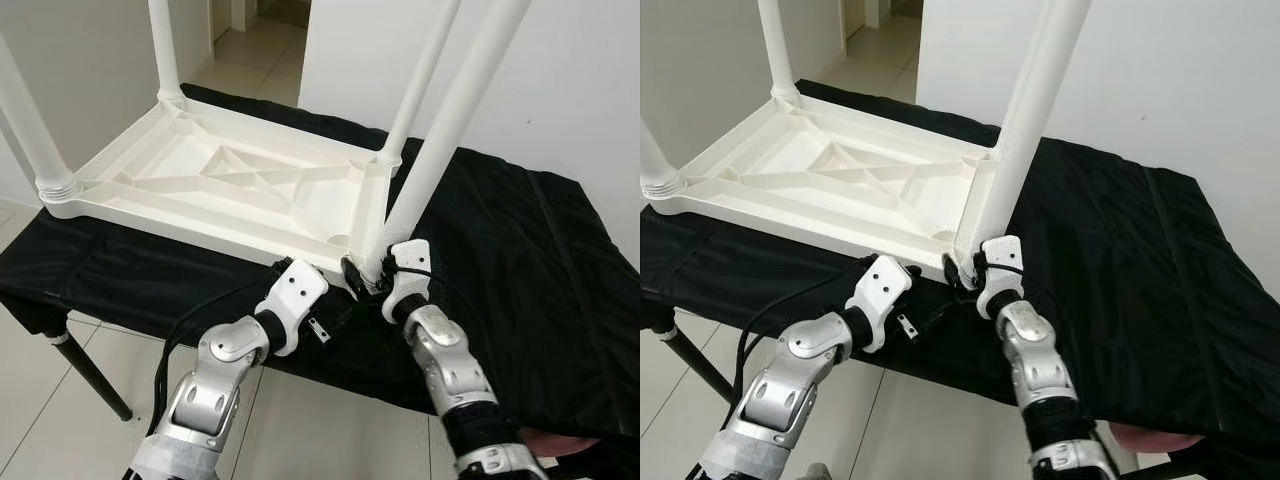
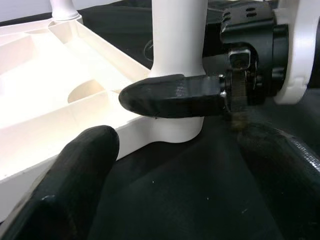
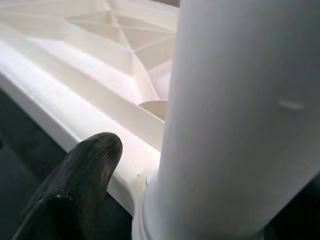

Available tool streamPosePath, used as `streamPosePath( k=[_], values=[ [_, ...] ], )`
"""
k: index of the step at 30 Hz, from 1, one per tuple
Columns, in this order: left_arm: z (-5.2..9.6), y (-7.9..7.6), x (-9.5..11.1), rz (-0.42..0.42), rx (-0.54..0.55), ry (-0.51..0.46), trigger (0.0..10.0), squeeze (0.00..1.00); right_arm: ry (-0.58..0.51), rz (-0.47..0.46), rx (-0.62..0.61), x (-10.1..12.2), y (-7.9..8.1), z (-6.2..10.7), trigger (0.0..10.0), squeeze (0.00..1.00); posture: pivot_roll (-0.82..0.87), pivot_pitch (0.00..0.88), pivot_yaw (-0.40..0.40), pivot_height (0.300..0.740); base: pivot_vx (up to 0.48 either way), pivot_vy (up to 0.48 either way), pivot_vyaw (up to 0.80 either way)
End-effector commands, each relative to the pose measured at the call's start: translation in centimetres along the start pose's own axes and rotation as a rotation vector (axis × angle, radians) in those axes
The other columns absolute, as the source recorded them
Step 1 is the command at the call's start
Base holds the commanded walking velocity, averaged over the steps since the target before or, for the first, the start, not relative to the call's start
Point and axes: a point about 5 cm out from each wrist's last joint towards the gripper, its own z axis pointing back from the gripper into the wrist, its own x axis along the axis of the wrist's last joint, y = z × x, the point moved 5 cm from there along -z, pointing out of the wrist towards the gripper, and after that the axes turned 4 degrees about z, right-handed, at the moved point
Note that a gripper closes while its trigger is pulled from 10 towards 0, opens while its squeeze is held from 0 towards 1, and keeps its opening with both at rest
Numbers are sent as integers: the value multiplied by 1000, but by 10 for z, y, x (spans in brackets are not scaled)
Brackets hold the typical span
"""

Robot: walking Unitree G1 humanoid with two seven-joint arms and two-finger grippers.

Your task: Building children table

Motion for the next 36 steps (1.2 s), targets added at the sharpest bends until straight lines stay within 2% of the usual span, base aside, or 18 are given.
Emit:
streamPosePath(
  k=[1,4,14,15,16,17,29,30,36],
  values=[
    [-2,6,0,-10,71,1,10000,0,-12,4,61,-1,0,0,10000,0,39,0,-115,740,0,0,0],
    [-2,7,1,-13,68,2,10000,0,-17,49,173,0,0,-5,10000,0,39,0,-113,740,0,0,0],
    [-2,9,2,-17,76,0,10000,0,42,90,257,-8,1,-12,10000,0,57,0,-118,740,0,0,0],
    [-2,9,2,-17,80,-1,10000,0,75,92,270,-14,1,-13,1686,0,62,0,-122,740,0,0,0],
    [-2,9,2,-17,80,-1,10000,0,75,92,270,-14,1,-13,1686,0,62,0,-122,740,0,0,0],
    [-2,10,2,-16,87,-1,10000,0,100,87,292,-19,2,-13,0,0,67,0,-125,740,0,0,0],
    [-1,11,3,-12,95,-5,10000,0,114,56,314,-33,3,-6,0,0,61,0,-126,740,0,0,0],
    [-2,11,3,-13,93,-6,10000,0,103,52,289,-31,1,-6,10000,0,57,0,-125,740,0,0,0],
    [-4,11,4,-17,87,-7,10000,0,63,52,228,-26,2,-9,10000,0,48,0,-122,740,0,0,0]
  ],
)
